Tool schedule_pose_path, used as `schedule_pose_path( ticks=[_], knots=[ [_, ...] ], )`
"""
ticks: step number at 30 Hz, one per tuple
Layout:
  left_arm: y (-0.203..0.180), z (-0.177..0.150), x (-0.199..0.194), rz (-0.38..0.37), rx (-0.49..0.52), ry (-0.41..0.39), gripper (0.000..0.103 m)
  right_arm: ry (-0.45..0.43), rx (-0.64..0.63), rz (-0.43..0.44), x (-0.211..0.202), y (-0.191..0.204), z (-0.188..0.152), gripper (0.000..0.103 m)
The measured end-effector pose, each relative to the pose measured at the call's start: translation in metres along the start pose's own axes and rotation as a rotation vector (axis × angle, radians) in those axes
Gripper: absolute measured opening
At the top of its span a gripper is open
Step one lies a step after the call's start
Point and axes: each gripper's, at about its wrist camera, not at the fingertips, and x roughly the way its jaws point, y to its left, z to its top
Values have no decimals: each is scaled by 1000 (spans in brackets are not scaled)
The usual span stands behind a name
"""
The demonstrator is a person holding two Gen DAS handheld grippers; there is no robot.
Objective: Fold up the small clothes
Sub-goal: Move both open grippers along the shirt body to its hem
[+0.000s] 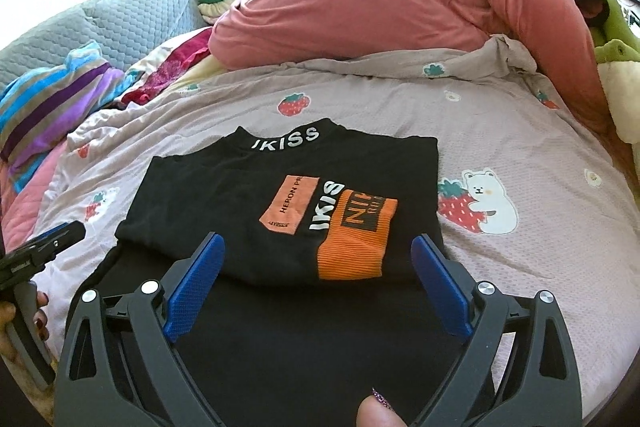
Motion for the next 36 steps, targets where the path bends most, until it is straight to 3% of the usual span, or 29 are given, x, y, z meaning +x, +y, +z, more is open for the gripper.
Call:
schedule_pose_path(
  ticks=[26, 36],
  knots=[
    [34, -43, -65, 55, -85, 11, 93, -42, -43, 18, -45, -7, -17, 94],
    [28, -62, -81, 82, -53, 14, 93, -41, -52, 30, -57, -10, -26, 94]
  ],
)
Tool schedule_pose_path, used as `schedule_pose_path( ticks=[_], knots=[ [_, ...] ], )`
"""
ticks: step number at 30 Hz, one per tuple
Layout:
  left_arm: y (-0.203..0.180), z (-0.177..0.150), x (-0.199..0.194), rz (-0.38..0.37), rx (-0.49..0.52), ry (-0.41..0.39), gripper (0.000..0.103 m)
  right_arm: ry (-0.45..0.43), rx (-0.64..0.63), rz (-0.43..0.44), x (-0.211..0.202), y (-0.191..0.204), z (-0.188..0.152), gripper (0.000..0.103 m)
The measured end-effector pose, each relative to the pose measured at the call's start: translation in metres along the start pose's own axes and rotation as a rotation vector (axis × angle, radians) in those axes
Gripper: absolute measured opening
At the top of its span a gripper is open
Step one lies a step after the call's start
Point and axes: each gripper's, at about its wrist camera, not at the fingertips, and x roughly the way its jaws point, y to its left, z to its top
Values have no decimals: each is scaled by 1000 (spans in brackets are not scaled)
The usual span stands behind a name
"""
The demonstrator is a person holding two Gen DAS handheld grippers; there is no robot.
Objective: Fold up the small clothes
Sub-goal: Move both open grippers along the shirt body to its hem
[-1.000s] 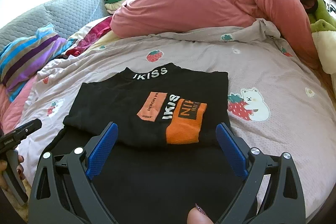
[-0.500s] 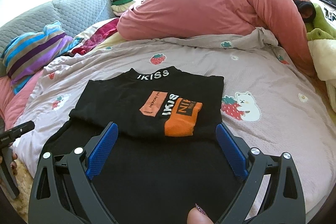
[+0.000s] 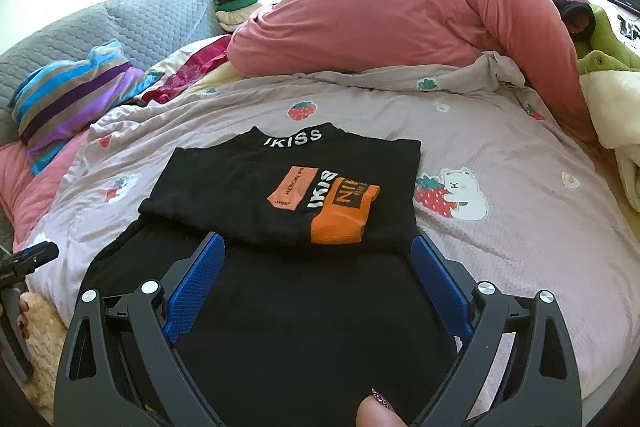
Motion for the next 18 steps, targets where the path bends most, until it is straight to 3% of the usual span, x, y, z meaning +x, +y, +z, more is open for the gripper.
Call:
schedule_pose_path(
  ticks=[14, 18],
  knots=[
    [-7, -27, 2, 10, 28, 50, 93, 62, -13, 15, -1, -3, -23, 94],
    [-7, -39, 5, -17, 19, 76, 93, 71, -9, 12, -2, -7, -29, 94]
  ],
)
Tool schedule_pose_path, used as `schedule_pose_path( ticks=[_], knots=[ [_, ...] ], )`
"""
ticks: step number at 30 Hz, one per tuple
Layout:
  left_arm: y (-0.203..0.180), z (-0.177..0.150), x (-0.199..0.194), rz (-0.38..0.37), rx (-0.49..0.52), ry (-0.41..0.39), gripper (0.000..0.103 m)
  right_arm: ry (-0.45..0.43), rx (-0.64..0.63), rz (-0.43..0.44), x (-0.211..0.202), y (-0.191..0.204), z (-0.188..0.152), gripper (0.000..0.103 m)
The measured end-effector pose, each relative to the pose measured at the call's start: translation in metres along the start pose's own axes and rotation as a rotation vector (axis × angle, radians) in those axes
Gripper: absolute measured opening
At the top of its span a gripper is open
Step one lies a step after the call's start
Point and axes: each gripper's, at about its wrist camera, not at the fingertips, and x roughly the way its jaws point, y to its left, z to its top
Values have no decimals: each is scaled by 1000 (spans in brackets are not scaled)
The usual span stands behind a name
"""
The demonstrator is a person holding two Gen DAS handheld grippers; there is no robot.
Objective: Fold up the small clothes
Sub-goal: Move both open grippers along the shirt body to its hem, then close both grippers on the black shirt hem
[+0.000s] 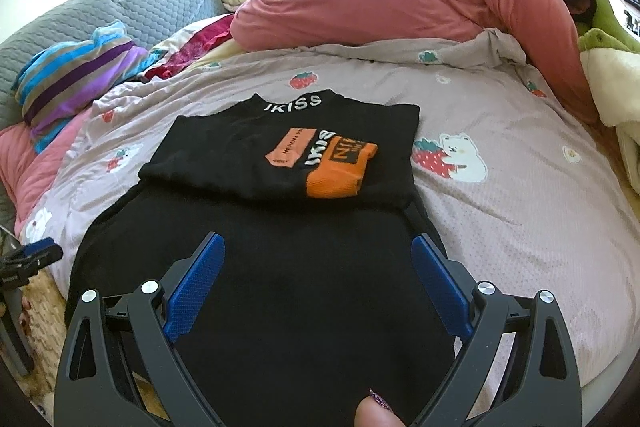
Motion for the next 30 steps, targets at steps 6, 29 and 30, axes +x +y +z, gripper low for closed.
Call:
schedule_pose_path(
  ticks=[6, 29, 30],
  knots=[
    [-3, -14, 6, -46, -8, 39, 93, 2, 3, 0, -1, -4, -5, 94],
    [0, -38, 18, -177, -73, 120, 62, 57, 32, -25, -4, -33, -33, 94],
    [0, -40, 17, -196, -81, 125, 61, 64, 31, -29, -4, -34, -35, 94]
  ],
)
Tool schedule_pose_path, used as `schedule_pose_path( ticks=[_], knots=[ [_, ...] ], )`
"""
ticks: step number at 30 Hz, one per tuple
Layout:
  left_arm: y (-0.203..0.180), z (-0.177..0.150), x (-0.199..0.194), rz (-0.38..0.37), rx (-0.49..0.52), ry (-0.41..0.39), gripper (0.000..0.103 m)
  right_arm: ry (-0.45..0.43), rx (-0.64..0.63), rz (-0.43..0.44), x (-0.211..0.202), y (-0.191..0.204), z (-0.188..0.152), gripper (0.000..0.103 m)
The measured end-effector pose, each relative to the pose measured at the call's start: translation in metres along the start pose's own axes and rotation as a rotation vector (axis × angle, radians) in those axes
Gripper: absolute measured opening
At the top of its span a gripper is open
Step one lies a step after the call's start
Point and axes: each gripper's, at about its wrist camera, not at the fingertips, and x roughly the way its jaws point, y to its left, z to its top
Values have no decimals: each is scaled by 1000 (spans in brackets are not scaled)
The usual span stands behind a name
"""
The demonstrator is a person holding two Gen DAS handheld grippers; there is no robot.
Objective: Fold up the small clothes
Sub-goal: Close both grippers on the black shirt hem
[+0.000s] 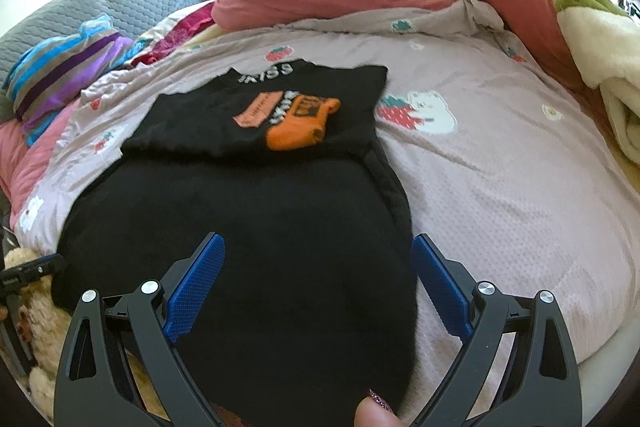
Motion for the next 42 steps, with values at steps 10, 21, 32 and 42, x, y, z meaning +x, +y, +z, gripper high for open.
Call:
schedule_pose_path(
  ticks=[10, 21, 32, 42],
  knots=[
    [-5, -8, 1, -9, 17, 13, 40, 84, -10, 19, 1, -12, -30, 94],
    [5, -10, 4, 15, -21, 22, 39, 166, 15, 100, -3, -26, -56, 94],
    [5, -9, 7, 18, -24, 29, 40, 241, -5, 201, -7, -28, -84, 61],
    [5, -10, 10, 4, -16, 40, 39, 235, 49, 294, -1, -48, -92, 40]
  ],
)
